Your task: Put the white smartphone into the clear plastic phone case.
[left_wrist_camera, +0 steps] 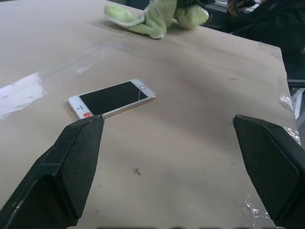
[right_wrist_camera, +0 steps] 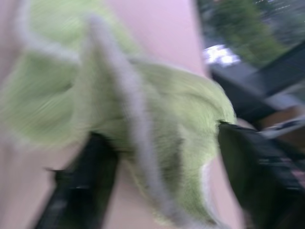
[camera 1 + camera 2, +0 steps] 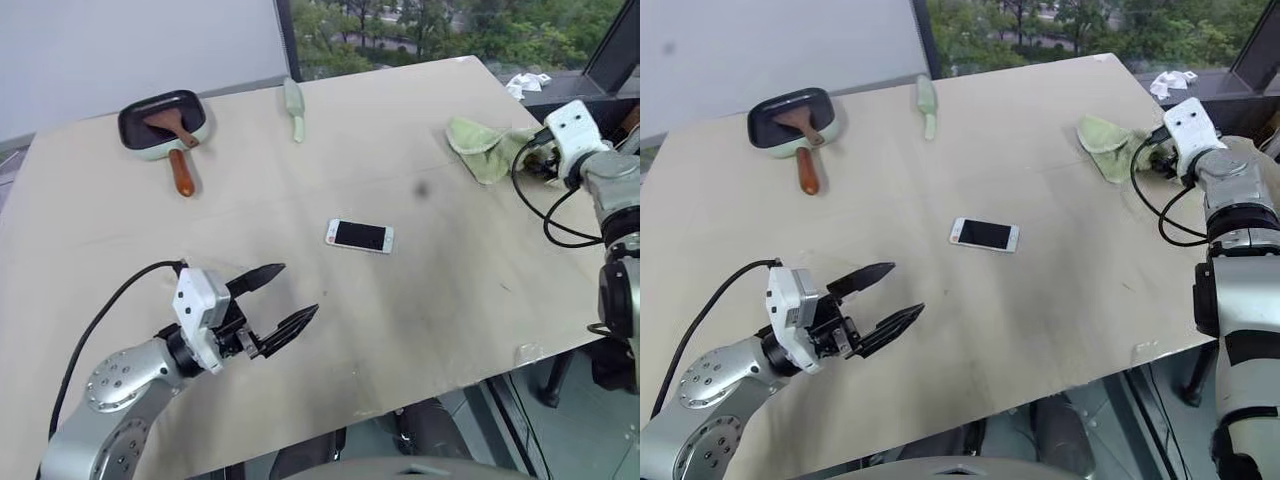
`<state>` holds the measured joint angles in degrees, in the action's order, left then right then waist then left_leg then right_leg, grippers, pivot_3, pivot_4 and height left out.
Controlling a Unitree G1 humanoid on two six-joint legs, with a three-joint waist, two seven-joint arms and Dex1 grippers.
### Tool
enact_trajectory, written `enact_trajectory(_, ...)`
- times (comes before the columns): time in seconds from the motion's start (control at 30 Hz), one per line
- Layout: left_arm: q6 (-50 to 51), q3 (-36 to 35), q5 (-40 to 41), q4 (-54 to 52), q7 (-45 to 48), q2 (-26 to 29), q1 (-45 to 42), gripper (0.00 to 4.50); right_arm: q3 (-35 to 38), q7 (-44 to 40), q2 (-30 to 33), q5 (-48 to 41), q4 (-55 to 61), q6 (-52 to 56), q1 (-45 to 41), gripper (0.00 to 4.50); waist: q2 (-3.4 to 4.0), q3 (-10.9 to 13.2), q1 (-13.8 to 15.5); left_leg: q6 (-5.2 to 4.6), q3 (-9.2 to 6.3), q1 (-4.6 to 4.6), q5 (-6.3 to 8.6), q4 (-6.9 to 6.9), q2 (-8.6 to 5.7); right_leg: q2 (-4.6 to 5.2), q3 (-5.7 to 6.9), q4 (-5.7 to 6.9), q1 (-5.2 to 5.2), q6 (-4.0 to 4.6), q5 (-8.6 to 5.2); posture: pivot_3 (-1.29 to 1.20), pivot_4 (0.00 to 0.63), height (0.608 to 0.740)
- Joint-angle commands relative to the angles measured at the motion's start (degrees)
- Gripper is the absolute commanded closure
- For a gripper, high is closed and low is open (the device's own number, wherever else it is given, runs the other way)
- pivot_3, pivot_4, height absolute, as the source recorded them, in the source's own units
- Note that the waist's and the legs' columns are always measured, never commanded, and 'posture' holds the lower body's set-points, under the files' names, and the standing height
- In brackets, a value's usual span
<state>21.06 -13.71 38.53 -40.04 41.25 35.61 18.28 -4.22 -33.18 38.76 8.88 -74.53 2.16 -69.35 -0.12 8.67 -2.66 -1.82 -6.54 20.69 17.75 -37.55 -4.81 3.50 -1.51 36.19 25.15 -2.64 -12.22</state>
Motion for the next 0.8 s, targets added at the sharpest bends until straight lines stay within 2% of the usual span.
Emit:
enact_trajectory(0.03, -0.17, -0.65, 0.46, -2.55, -0.55, -0.11, 0.85, 0.0, -0.26, -12.01, 1.59, -0.82, 3.97, 0.39, -0.21, 0.05, 0.0, 0.0, 0.17, 0.0, 0.0, 0.02, 0.0, -0.05, 0.0, 0.0, 0.0, 0.1, 0.05, 0.0, 0.0, 0.0, 0.15, 0.74)
enact_trajectory(0.2, 0.23, -3.2, 1.7, -2.34, -1.46, 0.17, 1.91, 0.0, 0.18, -26.67, 5.68, -2.97, 13.58, 2.76, 5.32, 0.05, 0.02, 0.01, 1.03, 0.0, -0.08, 0.06, 0.0, -0.34, 0.0, 0.0, 0.06, 0.38, 0.05, 0.03, 0.01, 0.0, 0.15, 0.74)
enact_trajectory(0.3, 0.41, -4.25, 1.77, -1.87, -1.4, 0.55, 2.54, 0.0, 0.48, -27.2, 8.94, -2.65, 18.77, 3.36, 8.68, 0.05, 0.02, 0.01, 1.71, 0.0, -0.1, 0.09, 0.02, -0.54, -0.01, 0.01, 0.08, 0.46, 0.02, 0.03, 0.01, 0.0, 0.15, 0.74)
enact_trajectory(0.4, -0.54, -5.2, 1.56, -0.47, -0.07, 0.39, 3.27, 0.0, 3.33, -23.31, 11.35, -3.86, 18.98, 3.03, 7.71, 0.05, 0.06, 0.04, 1.92, -0.01, -0.06, 0.11, 0.02, -0.59, -0.05, 0.03, 0.06, 0.5, 0.04, 0.03, 0.01, 0.0, 0.15, 0.74)
enact_trajectory(0.47, -1.22, -5.83, 1.03, 0.64, 0.84, 0.22, 3.82, 0.0, 4.19, -24.7, 12.43, -4.98, 19.25, 2.77, 7.55, 0.05, 0.06, 0.04, 1.87, 0.0, -0.04, 0.09, 0.02, -0.59, -0.05, 0.03, 0.05, 0.53, 0.04, 0.04, 0.01, 0.0, 0.15, 0.74)
enact_trajectory(0.57, -2.04, -8.16, -0.71, 3.69, 0.59, 0.28, 4.67, 0.0, 5.6, -33.86, 12.05, -11.77, 33.95, 8.77, 14.22, 0.05, 0.04, 0.02, 1.71, 0.0, -0.02, 0.08, 0.02, -0.57, -0.02, 0.0, 0.03, 0.52, 0.06, 0.04, 0.01, 0.0, 0.15, 0.74)
enact_trajectory(0.67, -4.12, -8.0, -7.94, 8.56, -2.44, 0.57, 3.43, 0.0, 6.2, -39.69, 10.25, -23.39, 58.36, 23.21, 25.85, 0.05, -0.01, -0.02, 1.86, 0.0, -0.07, 0.07, 0.03, -0.58, 0.05, -0.05, 0.06, 0.54, 0.03, 0.04, 0.01, 0.0, 0.15, 0.74)
enact_trajectory(0.8, -8.18, -6.51, -14.02, 15.24, -1.91, 1.72, -0.23, 0.0, 6.22, -37.5, 5.76, -37.16, 85.24, 37.32, 38.97, 0.05, 0.03, -0.01, 2.77, -0.03, -0.28, 0.16, 0.05, -0.74, 0.02, 0.03, 0.25, 0.56, -0.03, 0.04, 0.02, 0.0, 0.15, 0.74)
